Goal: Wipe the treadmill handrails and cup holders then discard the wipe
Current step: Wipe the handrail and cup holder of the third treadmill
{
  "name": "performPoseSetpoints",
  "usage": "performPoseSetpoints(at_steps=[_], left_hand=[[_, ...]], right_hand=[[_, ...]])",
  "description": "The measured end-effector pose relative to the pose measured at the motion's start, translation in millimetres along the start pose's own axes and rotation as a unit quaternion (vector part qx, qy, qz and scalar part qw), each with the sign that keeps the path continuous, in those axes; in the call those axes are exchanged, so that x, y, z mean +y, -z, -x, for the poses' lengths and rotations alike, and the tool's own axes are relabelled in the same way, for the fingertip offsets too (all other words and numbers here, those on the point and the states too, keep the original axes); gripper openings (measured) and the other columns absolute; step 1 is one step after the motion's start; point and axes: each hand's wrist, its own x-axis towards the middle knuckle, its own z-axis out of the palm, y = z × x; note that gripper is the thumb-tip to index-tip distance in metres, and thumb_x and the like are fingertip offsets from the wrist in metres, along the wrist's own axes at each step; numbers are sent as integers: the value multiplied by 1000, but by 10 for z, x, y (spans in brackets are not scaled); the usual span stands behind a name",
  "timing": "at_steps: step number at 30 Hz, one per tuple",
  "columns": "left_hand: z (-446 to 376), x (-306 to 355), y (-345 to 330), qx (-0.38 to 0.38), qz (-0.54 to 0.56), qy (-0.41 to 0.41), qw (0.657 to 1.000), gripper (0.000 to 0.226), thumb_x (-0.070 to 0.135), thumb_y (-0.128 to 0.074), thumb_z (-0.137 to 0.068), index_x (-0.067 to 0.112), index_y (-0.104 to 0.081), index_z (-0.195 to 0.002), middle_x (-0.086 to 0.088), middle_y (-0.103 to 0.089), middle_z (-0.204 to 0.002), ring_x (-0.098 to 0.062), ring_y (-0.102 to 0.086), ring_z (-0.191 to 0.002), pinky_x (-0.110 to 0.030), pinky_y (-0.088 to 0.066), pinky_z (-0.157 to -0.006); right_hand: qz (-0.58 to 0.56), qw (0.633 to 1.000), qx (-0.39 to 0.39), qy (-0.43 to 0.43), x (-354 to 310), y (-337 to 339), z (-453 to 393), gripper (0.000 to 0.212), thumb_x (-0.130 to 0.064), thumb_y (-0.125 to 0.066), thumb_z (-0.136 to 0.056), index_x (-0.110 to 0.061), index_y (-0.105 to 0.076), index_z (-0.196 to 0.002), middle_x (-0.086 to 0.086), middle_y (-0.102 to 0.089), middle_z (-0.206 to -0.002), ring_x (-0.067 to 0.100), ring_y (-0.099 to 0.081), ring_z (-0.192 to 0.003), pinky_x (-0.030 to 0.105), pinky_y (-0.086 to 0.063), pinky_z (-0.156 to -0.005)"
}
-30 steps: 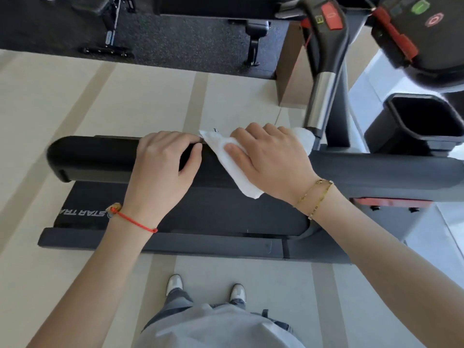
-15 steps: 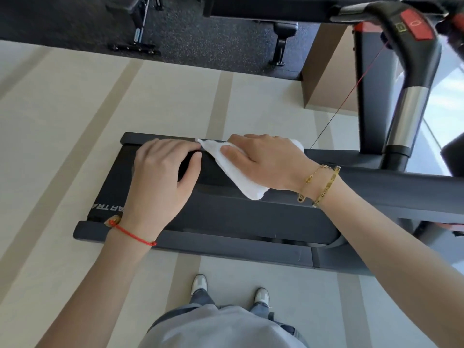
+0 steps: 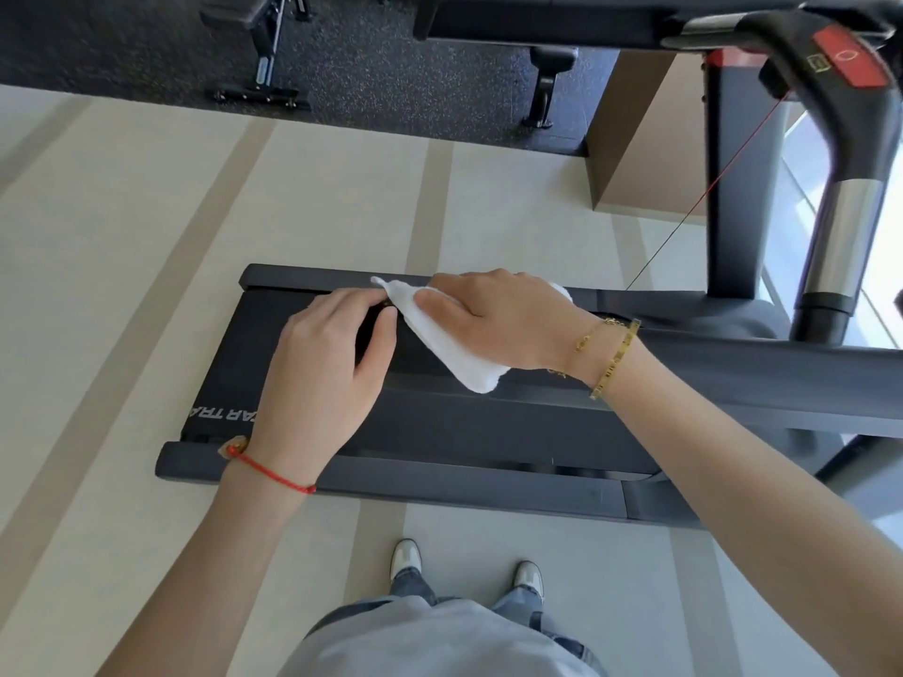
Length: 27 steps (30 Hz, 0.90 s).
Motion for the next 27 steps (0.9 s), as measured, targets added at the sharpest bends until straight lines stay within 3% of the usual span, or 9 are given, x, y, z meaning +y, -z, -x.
performPoseSetpoints(at_steps=[6,11,13,17,23,27], left_hand=[[-15,-75,64,-11,25,0,1000,24,22,-52,-99,9,-69,-110,-1,-71,-103,-19,-64,-89,-37,-52,-82],[-13,-87,85,-12,47,-2,999,24,23,-53,-99,12,-70,-112,3,-70,-104,-6,-45,-69,-29,-48,-76],[-14,-99,93,-15,54,-4,998,24,22,-53,-99,11,-70,-113,2,-70,-104,-7,-48,-71,-33,-50,-77],[-26,-143,108,-21,61,-15,998,24,22,-53,-99,10,-69,-112,1,-70,-101,-13,-58,-78,-34,-50,-76],[-29,-160,89,-24,46,-22,998,22,23,-51,-99,9,-68,-103,6,-62,-85,-13,-46,-70,-26,-37,-70],[-36,-125,71,-25,48,-28,998,20,17,-49,-99,8,-67,-101,5,-63,-88,-12,-47,-73,-24,-37,-72]], right_hand=[[32,998,45,-21,-41,-14,116,52,-64,-6,-86,-31,-45,-81,-12,-55,-77,13,-56,-74,36,-39,-68],[77,993,79,-31,-15,-6,267,52,-61,-10,-93,-32,-52,-99,-11,-55,-87,17,-56,-81,31,-34,-66],[98,990,92,-30,-60,-34,254,49,-55,-14,-97,-27,-54,-105,-7,-57,-88,21,-57,-82,30,-33,-66],[201,967,153,-38,-209,-176,342,62,-53,-3,-97,-23,-55,-115,-1,-57,-96,24,-50,-81,37,-39,-79],[219,946,238,-31,-263,-402,510,51,-47,-19,-104,-18,-56,-123,3,-58,-112,29,-49,-90,39,-38,-81],[218,937,274,-18,-232,-421,484,50,-49,-23,-104,-17,-60,-120,4,-61,-110,28,-51,-87,40,-40,-79]])
